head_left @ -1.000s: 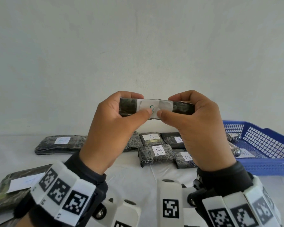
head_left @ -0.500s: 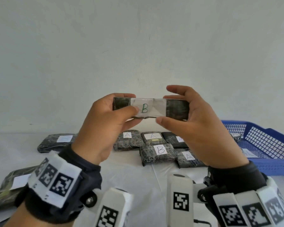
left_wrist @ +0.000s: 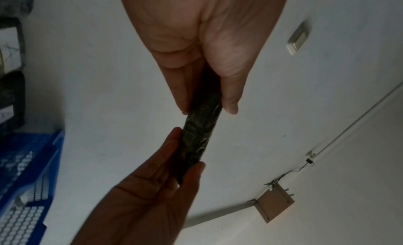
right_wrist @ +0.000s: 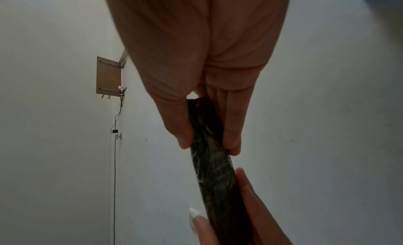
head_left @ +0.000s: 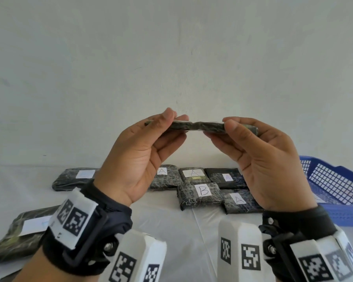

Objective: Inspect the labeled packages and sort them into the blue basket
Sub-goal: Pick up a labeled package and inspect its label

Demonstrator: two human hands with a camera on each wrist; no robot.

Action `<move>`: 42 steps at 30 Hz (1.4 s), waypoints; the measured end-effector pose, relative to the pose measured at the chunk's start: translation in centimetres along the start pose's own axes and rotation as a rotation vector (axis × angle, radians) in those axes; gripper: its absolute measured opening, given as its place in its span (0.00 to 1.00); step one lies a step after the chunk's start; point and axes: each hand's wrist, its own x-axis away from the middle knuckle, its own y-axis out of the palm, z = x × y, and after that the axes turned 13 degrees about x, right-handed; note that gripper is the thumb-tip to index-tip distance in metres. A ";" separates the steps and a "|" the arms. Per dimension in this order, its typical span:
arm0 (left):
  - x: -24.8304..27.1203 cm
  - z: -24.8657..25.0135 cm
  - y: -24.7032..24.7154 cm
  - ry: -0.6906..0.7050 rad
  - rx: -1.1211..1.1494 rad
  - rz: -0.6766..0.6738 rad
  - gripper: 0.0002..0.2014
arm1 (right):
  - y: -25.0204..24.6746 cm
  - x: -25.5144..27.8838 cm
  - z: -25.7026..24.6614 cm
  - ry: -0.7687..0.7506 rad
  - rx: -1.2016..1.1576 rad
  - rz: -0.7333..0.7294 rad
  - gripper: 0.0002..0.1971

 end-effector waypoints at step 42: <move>0.4 -1.2 0.4 0.163 -0.149 -0.001 0.14 | 3.7 0.6 0.4 -0.037 -0.151 0.161 0.26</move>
